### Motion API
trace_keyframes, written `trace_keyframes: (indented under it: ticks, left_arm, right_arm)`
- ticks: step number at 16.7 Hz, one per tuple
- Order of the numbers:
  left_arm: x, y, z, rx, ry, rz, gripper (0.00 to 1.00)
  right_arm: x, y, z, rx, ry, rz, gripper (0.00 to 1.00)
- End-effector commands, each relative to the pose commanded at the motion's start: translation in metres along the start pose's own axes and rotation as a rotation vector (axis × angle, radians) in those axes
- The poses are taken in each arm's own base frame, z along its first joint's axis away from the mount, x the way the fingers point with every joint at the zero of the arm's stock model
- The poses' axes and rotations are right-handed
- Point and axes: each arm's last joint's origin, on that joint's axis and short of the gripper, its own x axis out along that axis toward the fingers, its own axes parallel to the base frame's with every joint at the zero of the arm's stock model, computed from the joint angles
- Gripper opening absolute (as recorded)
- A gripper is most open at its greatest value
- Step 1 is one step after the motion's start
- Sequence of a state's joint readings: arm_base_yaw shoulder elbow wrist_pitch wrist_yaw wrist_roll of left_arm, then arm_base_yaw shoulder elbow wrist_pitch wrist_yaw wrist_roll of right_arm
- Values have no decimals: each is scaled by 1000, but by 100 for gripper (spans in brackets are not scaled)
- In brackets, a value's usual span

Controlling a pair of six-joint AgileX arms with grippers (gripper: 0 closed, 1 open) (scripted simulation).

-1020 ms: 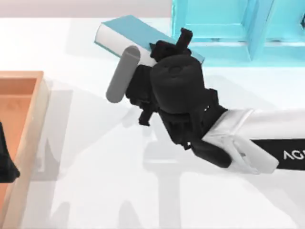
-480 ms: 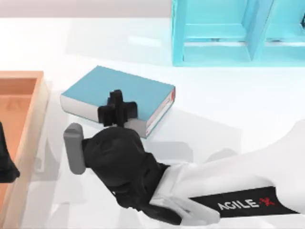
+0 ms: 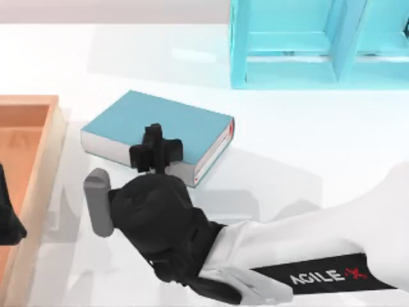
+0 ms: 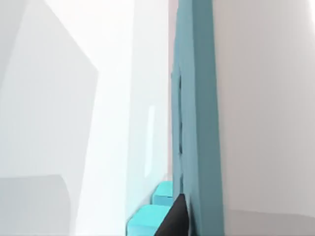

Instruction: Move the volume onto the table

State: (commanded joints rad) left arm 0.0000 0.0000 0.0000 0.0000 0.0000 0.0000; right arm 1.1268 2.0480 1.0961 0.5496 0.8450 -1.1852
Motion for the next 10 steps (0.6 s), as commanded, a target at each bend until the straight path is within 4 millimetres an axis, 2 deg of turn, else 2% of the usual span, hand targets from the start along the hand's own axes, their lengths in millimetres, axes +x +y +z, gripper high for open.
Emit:
trace_keyframes:
  ticks: [5, 8, 10]
  left_arm:
    - [0, 0, 0, 0, 0, 0, 100]
    - [0, 0, 0, 0, 0, 0, 100]
    - [0, 0, 0, 0, 0, 0, 100]
  right_arm:
    - [-4, -1, 2, 0, -2, -5, 0]
    - [0, 5, 1, -2, 3, 0, 0]
    - [2, 16, 0, -7, 2, 3, 0]
